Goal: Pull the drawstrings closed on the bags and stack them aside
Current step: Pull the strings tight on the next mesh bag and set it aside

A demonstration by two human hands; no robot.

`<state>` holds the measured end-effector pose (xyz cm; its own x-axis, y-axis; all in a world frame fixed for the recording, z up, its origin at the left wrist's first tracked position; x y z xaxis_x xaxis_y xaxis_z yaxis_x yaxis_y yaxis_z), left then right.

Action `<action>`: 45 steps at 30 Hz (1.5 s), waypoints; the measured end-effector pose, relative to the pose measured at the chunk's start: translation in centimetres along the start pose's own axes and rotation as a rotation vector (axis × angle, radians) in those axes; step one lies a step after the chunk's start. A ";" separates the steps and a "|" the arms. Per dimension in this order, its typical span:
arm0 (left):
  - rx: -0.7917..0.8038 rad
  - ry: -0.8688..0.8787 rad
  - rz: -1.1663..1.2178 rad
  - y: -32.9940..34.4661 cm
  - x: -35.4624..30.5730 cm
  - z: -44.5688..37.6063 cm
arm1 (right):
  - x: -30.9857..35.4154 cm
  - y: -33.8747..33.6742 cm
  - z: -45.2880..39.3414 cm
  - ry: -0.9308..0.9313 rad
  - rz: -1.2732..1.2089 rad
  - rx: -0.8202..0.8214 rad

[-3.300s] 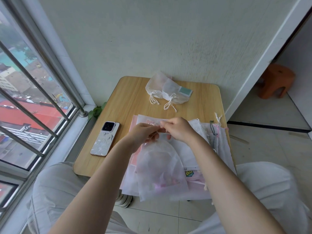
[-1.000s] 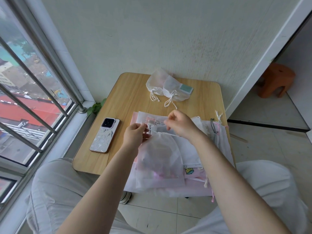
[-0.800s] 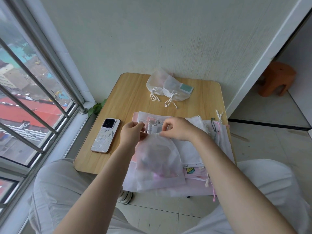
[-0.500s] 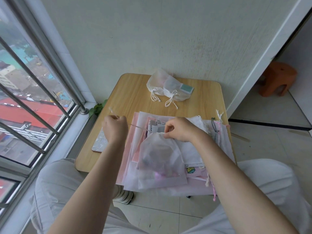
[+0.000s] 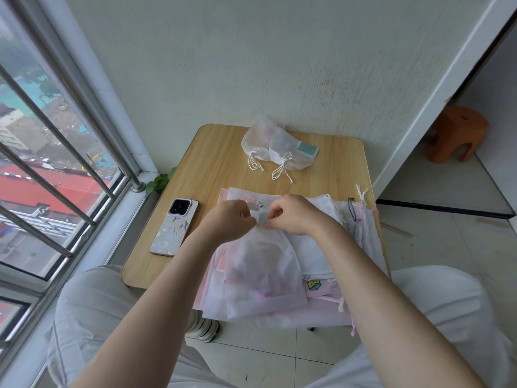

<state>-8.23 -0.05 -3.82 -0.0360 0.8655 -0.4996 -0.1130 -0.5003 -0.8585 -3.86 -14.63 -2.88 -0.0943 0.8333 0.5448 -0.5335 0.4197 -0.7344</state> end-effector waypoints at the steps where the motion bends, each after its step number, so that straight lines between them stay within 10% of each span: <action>1: 0.004 -0.007 -0.011 0.0 0.1 0.0 | 0.0 0.0 0.0 -0.002 -0.019 0.002; 15: -0.043 -0.121 1.086 1.2 -0.8 1.4 | 0.2 0.6 0.4 -0.017 0.065 -0.090; 26: -0.285 -0.221 0.711 0.8 0.9 0.7 | -0.1 0.3 0.3 -0.010 -0.013 -0.087; 40: -0.004 0.034 0.556 1.6 -0.8 -0.1 | 1.7 -0.8 0.1 -0.014 -0.735 0.115; 45: -0.061 -0.071 0.787 2.2 -0.4 0.3 | 1.6 -1.7 0.4 -0.151 -0.801 -0.079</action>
<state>-8.79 -1.46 -5.48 -0.1466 0.2557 -0.9556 0.0265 -0.9647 -0.2622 -3.47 -14.13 -0.56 0.1755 0.2150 0.9607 -0.4270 0.8959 -0.1225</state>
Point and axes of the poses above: each hand's wrist, its own z-axis away from the middle knuckle, its own y-axis out of the palm, x = y × z, the point moved 6 cm from there along -z, towards the middle knuckle, and after that the axes turned 12 degrees about y, right-handed, at the moved point
